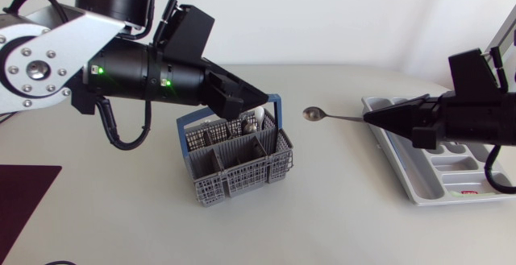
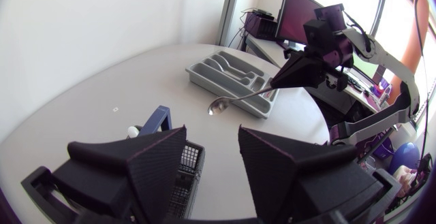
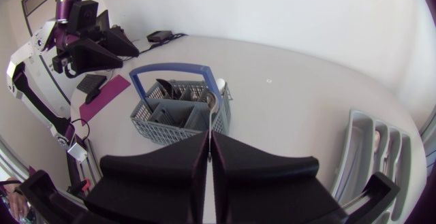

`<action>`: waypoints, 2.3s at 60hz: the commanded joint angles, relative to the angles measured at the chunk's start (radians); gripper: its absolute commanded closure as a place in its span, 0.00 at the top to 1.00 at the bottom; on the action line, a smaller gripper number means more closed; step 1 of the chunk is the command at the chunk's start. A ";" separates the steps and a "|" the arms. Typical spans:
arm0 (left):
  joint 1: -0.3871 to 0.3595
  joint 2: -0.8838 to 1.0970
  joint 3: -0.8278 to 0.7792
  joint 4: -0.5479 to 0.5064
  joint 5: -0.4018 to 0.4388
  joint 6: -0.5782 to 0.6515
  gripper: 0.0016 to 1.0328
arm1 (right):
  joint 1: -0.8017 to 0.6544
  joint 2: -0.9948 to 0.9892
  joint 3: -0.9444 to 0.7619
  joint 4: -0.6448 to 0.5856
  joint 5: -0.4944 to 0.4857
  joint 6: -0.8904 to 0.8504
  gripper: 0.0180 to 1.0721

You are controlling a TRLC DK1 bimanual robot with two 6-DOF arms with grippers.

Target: Sort the cutlery from the basket into the organizer compartments.

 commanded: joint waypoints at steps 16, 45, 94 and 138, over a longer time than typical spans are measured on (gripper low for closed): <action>-0.050 -0.028 -0.030 -0.029 -0.054 0.063 0.52 | -0.235 0.088 0.107 -0.244 -0.105 -0.291 0.06; -0.148 0.017 0.048 -0.153 -0.054 0.381 0.53 | -0.025 0.065 0.159 -0.448 -0.122 -0.431 0.06; -0.257 0.144 0.079 -0.245 0.007 0.551 0.58 | 0.329 0.058 0.138 -0.344 -0.036 -0.330 0.05; -0.260 0.156 0.076 -0.246 0.010 0.548 0.22 | 0.372 0.030 0.113 -0.330 -0.003 -0.319 0.06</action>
